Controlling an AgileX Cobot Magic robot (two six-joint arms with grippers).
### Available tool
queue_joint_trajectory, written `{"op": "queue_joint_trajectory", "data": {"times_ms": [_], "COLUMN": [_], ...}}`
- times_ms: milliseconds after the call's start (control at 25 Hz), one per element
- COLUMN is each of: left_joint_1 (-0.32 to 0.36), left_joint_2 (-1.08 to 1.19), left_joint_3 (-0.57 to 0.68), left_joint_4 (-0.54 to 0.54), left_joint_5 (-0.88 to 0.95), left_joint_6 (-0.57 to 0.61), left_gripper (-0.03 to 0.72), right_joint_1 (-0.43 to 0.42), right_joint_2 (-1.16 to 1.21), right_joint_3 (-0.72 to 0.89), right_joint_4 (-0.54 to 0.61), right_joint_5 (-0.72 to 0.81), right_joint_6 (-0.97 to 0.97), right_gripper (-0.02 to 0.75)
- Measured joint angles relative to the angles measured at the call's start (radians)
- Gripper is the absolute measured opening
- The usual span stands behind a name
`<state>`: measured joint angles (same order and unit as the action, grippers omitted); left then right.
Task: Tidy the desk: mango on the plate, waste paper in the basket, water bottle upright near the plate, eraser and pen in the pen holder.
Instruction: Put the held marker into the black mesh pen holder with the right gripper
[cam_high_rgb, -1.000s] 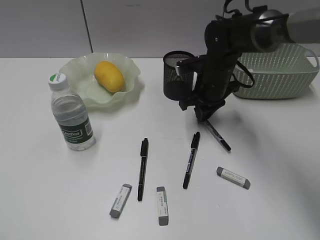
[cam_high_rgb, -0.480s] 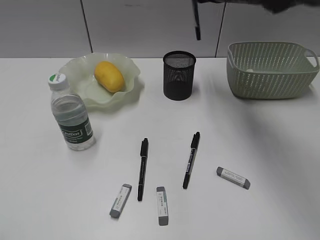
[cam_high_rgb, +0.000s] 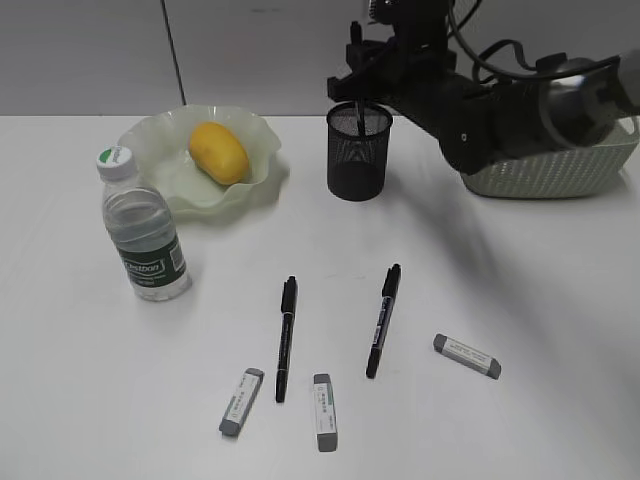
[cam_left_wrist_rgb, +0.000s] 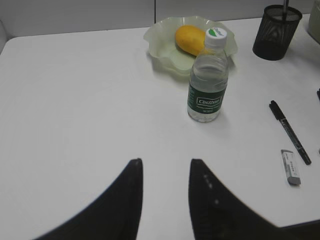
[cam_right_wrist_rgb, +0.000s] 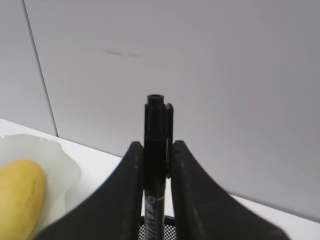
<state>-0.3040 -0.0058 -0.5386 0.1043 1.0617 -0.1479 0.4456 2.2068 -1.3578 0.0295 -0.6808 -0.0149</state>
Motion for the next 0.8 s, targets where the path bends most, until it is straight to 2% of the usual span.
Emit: {"op": "queue_joint_trajectory", "data": {"times_ms": [120,200,320,400,520,680,760,800], "left_joint_1": [0.0,0.0,0.0,0.0,0.0,0.0,0.0,0.0], "left_joint_2": [0.0,0.0,0.0,0.0,0.0,0.0,0.0,0.0], "left_joint_3": [0.0,0.0,0.0,0.0,0.0,0.0,0.0,0.0], "left_joint_4": [0.0,0.0,0.0,0.0,0.0,0.0,0.0,0.0], "left_joint_5": [0.0,0.0,0.0,0.0,-0.001,-0.001,-0.001,-0.001], "left_joint_6": [0.0,0.0,0.0,0.0,0.0,0.0,0.0,0.0], "left_gripper": [0.235,0.235,0.235,0.235,0.235,0.236,0.236,0.236], "right_joint_1": [0.0,0.0,0.0,0.0,0.0,0.0,0.0,0.0], "right_joint_2": [0.009,0.004,-0.043,-0.124,-0.299,-0.537,-0.642,-0.705], "right_joint_3": [0.0,0.0,0.002,0.002,0.002,0.012,0.07,0.124], "right_joint_4": [0.006,0.008,0.009,0.009,-0.002,-0.03,-0.038,-0.039], "right_joint_5": [0.033,0.064,0.155,0.284,0.633,1.28,1.608,1.725], "right_joint_6": [0.0,0.0,0.0,-0.002,-0.016,-0.016,-0.001,0.015], "right_gripper": [0.159,0.279,0.523,0.582,0.552,0.47,0.438,0.421]}}
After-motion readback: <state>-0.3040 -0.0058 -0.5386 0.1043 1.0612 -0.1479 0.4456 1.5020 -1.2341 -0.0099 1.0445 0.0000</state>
